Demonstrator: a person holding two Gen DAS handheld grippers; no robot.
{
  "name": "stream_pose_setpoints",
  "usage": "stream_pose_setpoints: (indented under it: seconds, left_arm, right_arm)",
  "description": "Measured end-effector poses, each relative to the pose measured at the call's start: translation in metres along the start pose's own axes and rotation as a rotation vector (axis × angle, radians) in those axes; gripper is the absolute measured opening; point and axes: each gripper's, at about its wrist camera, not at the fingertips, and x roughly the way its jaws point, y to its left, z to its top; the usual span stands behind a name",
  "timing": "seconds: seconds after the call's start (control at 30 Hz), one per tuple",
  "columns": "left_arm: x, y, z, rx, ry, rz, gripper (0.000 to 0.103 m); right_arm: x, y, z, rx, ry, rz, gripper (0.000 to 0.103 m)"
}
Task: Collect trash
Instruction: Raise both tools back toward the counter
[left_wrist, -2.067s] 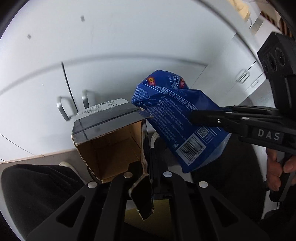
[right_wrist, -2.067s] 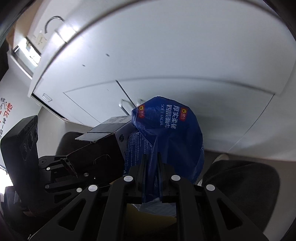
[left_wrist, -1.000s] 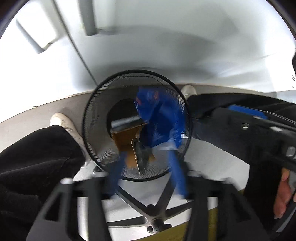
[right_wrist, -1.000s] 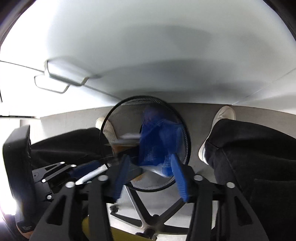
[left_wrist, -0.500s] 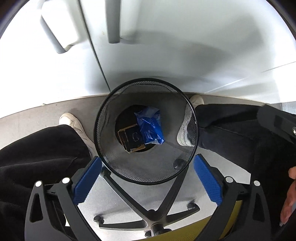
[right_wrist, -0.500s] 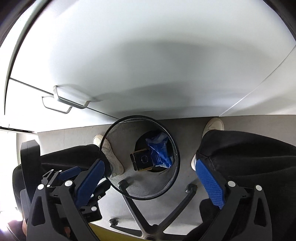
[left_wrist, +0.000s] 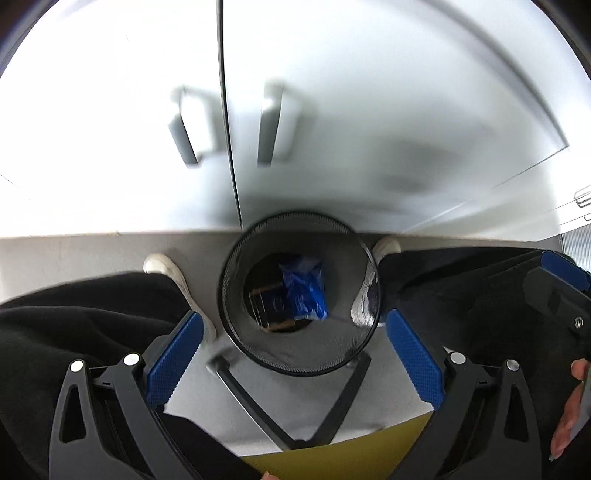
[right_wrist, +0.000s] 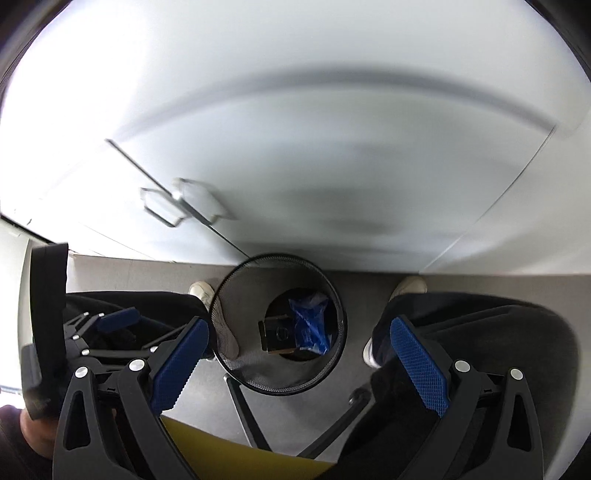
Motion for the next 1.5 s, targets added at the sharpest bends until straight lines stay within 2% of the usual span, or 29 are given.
stream_pose_setpoints:
  seconds: [0.13,0.37,0.63,0.8,0.97,1.1,1.23,1.33,1.4,1.5]
  left_arm:
    - [-0.037,-0.009,-0.004,0.049,-0.104,0.029,0.099]
    - [-0.107,-0.008,-0.01,0.044,-0.306,0.025,0.099]
    - [-0.195,-0.006,-0.007,0.08,-0.527,0.005,0.099]
    - [-0.249,-0.011,0.012,0.138,-0.652,0.027,0.099]
    - [-0.291,-0.014,0.051,0.172,-0.729,0.08,0.099]
    - [-0.322,-0.026,0.082,0.197,-0.759,0.098,0.099]
    - [-0.352,-0.049,0.136,0.224,-0.782,0.114,0.099]
    - [-0.372,-0.068,0.181,0.237,-0.808,0.109,0.099]
    - [-0.379,-0.08,0.213,0.235,-0.799,0.089,0.099]
    - [-0.378,-0.094,0.272,0.211,-0.724,0.029,0.099]
  right_arm:
    - [-0.039,0.01,-0.006,-0.031,-0.084,-0.001,0.1]
    - [-0.105,0.022,-0.01,-0.075,-0.224,0.038,0.1]
    - [-0.184,0.019,0.005,-0.064,-0.368,0.225,0.1]
    - [-0.234,0.019,0.025,-0.082,-0.484,0.27,0.1]
    - [-0.266,0.005,0.061,-0.06,-0.556,0.247,0.099]
    - [-0.273,-0.006,0.098,0.005,-0.55,0.243,0.099]
    - [-0.272,-0.017,0.135,0.027,-0.539,0.259,0.1]
    - [-0.278,-0.022,0.162,0.011,-0.549,0.239,0.099]
    - [-0.28,-0.027,0.185,0.01,-0.552,0.235,0.099]
    - [-0.275,-0.038,0.22,0.032,-0.53,0.269,0.1]
